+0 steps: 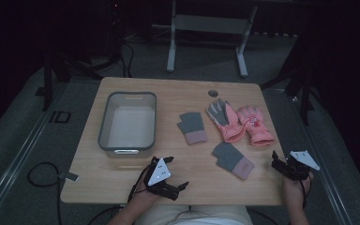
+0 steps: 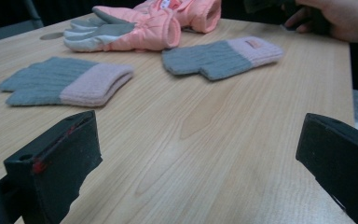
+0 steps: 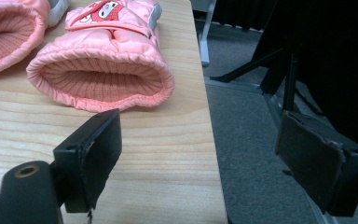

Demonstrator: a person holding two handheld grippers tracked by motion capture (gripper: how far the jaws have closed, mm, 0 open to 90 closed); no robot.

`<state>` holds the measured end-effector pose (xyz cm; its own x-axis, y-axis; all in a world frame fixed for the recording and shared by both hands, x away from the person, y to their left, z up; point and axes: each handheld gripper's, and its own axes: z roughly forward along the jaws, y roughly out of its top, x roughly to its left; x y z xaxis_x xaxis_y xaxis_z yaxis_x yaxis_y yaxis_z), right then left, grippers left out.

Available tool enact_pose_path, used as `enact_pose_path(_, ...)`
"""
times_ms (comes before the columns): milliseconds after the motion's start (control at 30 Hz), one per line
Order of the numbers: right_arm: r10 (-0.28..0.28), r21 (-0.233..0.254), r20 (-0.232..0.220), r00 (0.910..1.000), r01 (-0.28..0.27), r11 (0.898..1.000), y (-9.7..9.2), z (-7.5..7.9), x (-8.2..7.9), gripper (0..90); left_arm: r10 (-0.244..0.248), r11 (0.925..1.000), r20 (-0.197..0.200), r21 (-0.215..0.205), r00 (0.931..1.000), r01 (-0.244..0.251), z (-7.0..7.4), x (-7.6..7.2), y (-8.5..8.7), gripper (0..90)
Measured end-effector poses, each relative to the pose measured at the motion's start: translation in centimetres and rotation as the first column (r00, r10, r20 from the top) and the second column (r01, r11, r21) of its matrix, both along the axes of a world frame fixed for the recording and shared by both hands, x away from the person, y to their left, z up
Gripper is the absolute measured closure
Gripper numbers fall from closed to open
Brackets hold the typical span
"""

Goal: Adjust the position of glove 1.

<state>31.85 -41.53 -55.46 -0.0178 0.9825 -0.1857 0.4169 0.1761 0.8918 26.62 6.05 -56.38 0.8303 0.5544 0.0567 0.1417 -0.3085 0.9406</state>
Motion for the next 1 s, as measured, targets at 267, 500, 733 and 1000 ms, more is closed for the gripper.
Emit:
enact_pose_path(267, 0.043, 0.006, -0.029, 0.9987, -0.043, 0.999, -0.1, 0.0, 0.0, 14.1, -0.012, 0.9999, 0.002, -0.010, 0.9999, 0.012, 0.0, 0.0, 0.1, 0.0)
enact_pose_path(500, 0.076, 0.077, -0.094, 0.9927, -0.069, 0.995, -0.1, 0.6, 0.3, 14.4, -0.013, 0.9998, 0.003, -0.014, 0.9999, 0.013, 0.0, 0.0, 0.2, 0.0)
enact_pose_path(733, 0.107, 0.086, -0.130, 0.9857, -0.097, 0.992, 0.5, 1.6, 0.6, 14.3, -0.010, 0.9997, 0.000, -0.023, 0.9999, 0.010, 0.0, 0.0, 0.3, 0.0)
enact_pose_path(1000, 0.099, 0.087, -0.149, 0.9839, -0.086, 0.992, 1.8, 3.2, 0.6, 12.1, -0.016, 0.9996, 0.000, -0.025, 0.9999, 0.016, 0.0, 0.0, 0.3, 0.0)
